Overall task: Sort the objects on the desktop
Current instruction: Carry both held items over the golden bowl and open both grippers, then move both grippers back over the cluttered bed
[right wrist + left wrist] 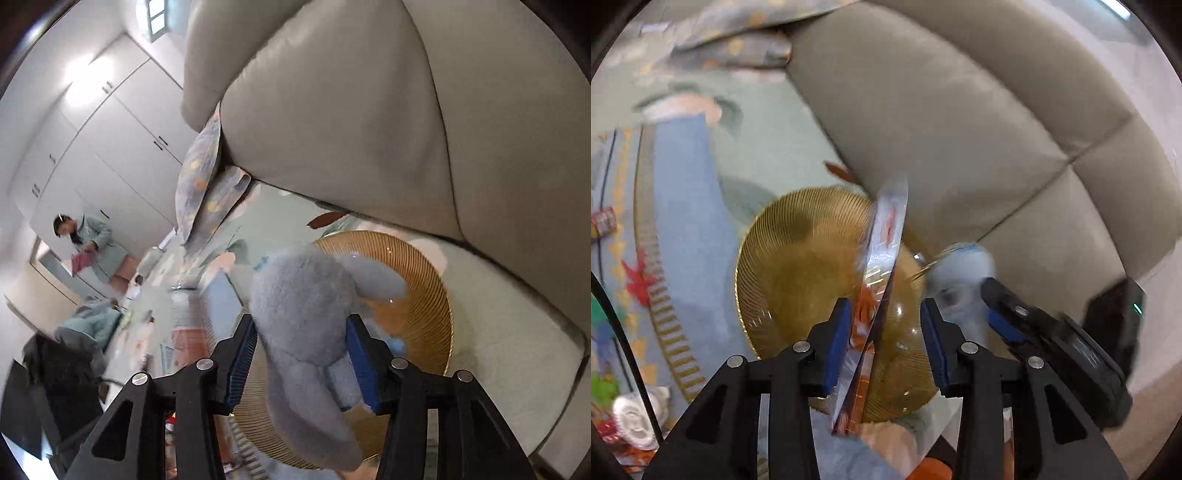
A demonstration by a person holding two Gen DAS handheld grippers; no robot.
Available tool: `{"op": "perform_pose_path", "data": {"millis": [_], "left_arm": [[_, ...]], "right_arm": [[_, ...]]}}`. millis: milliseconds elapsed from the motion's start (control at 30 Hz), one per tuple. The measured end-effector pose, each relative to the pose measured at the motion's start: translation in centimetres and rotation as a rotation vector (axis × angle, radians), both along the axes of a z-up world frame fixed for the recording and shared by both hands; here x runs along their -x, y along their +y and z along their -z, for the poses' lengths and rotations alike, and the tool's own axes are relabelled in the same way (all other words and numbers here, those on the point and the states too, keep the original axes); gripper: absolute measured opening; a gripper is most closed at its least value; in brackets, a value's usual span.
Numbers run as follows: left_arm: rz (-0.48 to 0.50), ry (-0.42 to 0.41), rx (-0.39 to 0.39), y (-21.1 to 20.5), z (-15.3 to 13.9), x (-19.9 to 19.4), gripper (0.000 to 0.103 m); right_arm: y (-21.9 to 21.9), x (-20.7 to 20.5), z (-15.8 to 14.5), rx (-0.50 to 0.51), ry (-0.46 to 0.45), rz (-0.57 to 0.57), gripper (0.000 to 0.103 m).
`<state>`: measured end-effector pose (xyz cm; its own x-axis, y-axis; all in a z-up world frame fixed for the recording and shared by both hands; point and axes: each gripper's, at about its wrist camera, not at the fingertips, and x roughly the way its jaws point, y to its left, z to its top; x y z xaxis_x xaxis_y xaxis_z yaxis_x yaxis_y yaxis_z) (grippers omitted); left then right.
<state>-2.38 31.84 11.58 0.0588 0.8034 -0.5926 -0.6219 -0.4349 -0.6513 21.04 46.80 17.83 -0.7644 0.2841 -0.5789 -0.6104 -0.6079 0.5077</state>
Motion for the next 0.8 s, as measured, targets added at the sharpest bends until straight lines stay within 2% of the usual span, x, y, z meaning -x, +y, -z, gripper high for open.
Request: {"op": "perform_pose_path", "data": {"millis": [33, 67, 100, 167, 267, 333, 400, 500, 567, 633, 733, 800], "left_arm": [[-0.016, -0.021, -0.003, -0.2, 0.3, 0.2, 0.036], [-0.029, -0.038, -0.010, -0.7, 0.5, 0.3, 0.037], [-0.036, -0.046, -0.009, -1.2, 0.5, 0.2, 0.038], [-0.036, -0.044, -0.002, -2.8, 0.2, -0.1, 0.038], [-0.032, -0.018, 0.007, -6.5, -1.0, -0.9, 0.038], [-0.050, 0.010, 0.031, -10.2, -1.7, -1.3, 0.038], [-0.111, 0.018, 0.048, -15.3, -2.1, -1.7, 0.038], [-0.313, -0.011, 0.073, -25.2, -1.3, -1.7, 0.040], [-0.522, -0.058, 0.084, -32.7, 0.2, -1.7, 0.040], [-0.693, -0.089, 0.110, -39.2, 2.0, -1.7, 0.040], [-0.805, -0.134, 0.152, -44.3, 3.8, -1.0, 0.040], [-0.854, -0.167, 0.177, -46.0, 4.7, -0.7, 0.040]], "right_arm": [[-0.3, -0.5, -0.3, -0.026, 0.008, -0.001, 0.057], [-0.5, -1.0, -0.5, -0.046, 0.018, 0.003, 0.069], [-1.1, -1.7, -1.0, -0.067, 0.034, 0.012, 0.072], [-2.0, -2.4, -1.3, -0.058, 0.048, -0.012, 0.072], [-3.9, -2.1, -1.4, 0.013, 0.082, -0.114, 0.072], [-6.5, -1.7, -1.2, 0.062, 0.096, -0.231, 0.073], [-9.7, -0.9, -0.8, 0.091, 0.092, -0.348, 0.077], [-14.7, 0.9, 1.0, 0.118, 0.064, -0.496, 0.077], [-17.8, 2.6, 3.1, 0.149, 0.013, -0.550, 0.077], [-20.1, 4.3, 5.5, 0.162, -0.043, -0.591, 0.077], [-23.3, 7.0, 9.6, 0.128, -0.179, -0.641, 0.077], [-24.4, 7.5, 12.0, 0.079, -0.220, -0.655, 0.077]]}}
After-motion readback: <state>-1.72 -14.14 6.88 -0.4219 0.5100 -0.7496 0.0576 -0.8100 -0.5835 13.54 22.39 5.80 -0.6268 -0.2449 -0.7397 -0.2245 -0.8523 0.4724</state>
